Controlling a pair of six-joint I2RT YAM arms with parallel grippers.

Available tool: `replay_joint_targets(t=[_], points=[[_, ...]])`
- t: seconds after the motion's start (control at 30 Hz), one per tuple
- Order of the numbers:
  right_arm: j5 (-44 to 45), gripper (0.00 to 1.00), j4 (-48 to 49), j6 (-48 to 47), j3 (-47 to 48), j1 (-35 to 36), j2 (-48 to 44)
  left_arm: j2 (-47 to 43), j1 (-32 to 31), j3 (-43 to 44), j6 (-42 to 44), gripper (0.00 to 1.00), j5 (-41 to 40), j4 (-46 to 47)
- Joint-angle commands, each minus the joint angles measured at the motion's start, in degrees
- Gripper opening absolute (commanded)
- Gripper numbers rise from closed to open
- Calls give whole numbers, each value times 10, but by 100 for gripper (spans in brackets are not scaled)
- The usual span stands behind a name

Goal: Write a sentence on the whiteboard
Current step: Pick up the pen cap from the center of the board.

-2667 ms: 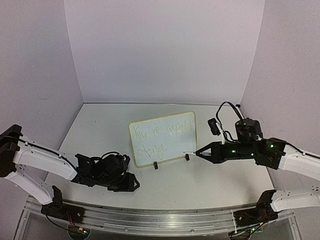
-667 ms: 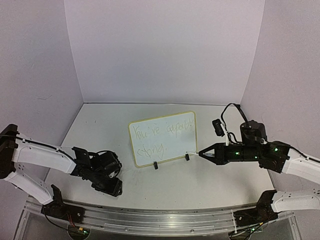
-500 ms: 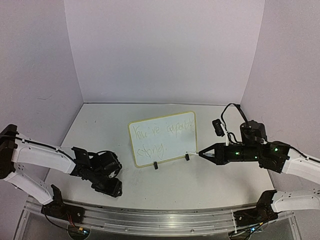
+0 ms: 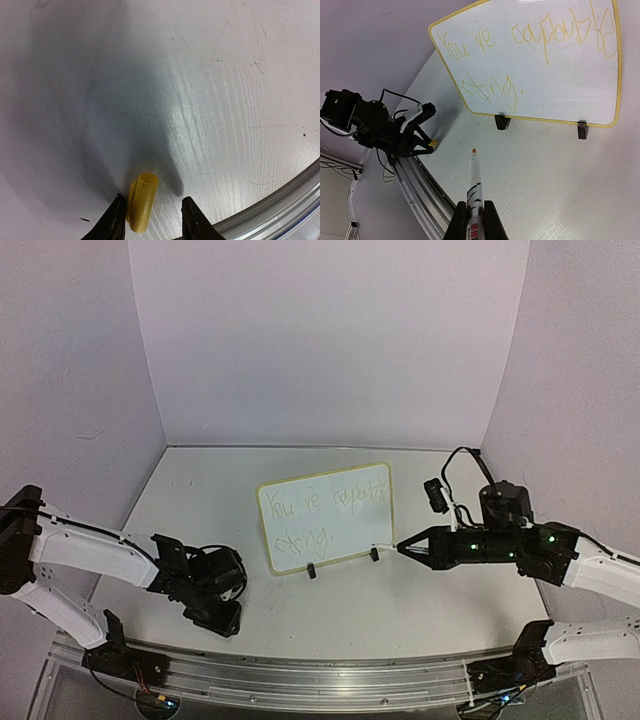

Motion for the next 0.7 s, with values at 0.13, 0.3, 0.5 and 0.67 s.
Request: replay_joint_targets(t=[0.13,0.3,0.5,0.67], points=[[13,0,14,-5,3,3,5,28,-16,-10,7,27,9,-70],[11,0,14,-5,4,3,6,34,-20,-7,7,15,8,-69],[-29,0,13,-7,9,3,20,23,-27,-10,21,0,8,-57],[-169,0,9,-21,28,3,79,-11,-27,5,69,0,7,-9]])
